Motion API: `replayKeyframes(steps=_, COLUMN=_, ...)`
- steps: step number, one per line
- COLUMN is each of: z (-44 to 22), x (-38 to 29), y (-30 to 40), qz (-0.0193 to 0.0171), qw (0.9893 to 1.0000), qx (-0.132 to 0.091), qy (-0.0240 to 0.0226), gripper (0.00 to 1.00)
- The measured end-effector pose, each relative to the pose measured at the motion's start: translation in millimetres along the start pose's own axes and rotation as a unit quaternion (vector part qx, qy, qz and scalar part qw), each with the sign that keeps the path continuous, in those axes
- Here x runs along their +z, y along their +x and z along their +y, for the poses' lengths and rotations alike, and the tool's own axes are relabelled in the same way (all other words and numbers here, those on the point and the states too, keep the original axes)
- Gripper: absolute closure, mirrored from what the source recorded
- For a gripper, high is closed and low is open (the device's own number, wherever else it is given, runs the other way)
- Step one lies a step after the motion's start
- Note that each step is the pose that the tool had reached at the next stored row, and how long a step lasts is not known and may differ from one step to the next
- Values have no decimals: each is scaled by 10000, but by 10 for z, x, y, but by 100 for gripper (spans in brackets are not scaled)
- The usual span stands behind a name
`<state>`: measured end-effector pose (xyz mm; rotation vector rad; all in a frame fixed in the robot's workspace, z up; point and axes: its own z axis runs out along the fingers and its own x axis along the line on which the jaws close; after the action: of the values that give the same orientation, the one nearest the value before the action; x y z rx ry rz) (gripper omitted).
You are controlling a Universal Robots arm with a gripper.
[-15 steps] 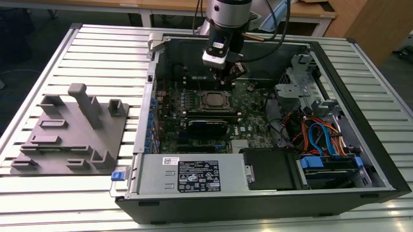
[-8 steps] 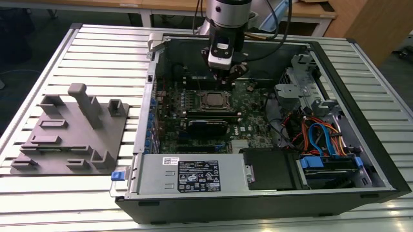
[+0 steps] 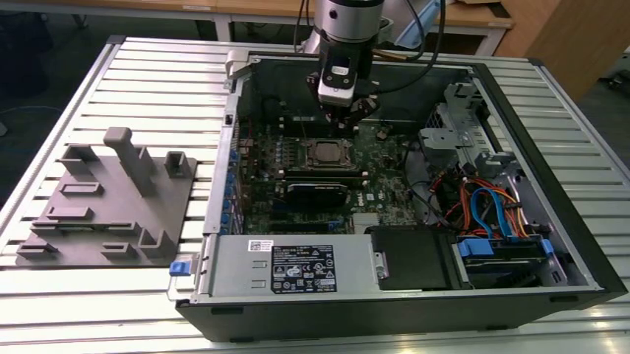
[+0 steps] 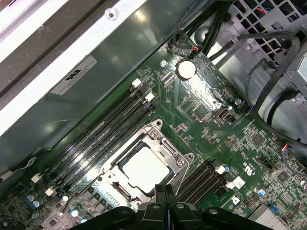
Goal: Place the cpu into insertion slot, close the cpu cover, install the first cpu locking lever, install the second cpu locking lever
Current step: 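Install the first cpu locking lever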
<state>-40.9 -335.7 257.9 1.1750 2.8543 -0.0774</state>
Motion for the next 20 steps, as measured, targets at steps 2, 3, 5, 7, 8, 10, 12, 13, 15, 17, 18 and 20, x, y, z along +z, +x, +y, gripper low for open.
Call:
replayKeyframes(steps=2, z=0, x=0, y=0, qz=0, qw=10000, qx=0, qy=0, gripper=90)
replayKeyframes(steps=3, z=0, x=0, y=0, qz=0, qw=10000, qx=0, qy=0, gripper=90)
replayKeyframes(steps=5, z=0, x=0, y=0, qz=0, qw=10000, qx=-1, qy=0, gripper=90)
replayKeyframes(steps=7, z=0, x=0, y=0, qz=0, qw=10000, qx=-5, qy=-1, gripper=90)
replayKeyframes(steps=8, z=0, x=0, y=0, qz=0, qw=10000, qx=-14, qy=-1, gripper=90)
replayKeyframes(steps=10, z=0, x=0, y=0, qz=-2, qw=10000, qx=-66, qy=-5, gripper=90)
replayKeyframes(steps=12, z=0, x=0, y=0, qz=-4, qw=9999, qx=-135, qy=-10, gripper=90)
replayKeyframes(steps=13, z=0, x=0, y=0, qz=-5, qw=9998, qx=-177, qy=-12, gripper=90)
replayKeyframes(steps=15, z=0, x=0, y=0, qz=-7, qw=9996, qx=-277, qy=-19, gripper=90)
replayKeyframes(steps=17, z=0, x=0, y=0, qz=-10, qw=9992, qx=-392, qy=-27, gripper=90)
replayKeyframes(steps=18, z=0, x=0, y=0, qz=-12, qw=9990, qx=-455, qy=-32, gripper=90)
replayKeyframes(steps=20, z=0, x=0, y=0, qz=-16, qw=9981, qx=-621, qy=-43, gripper=90)
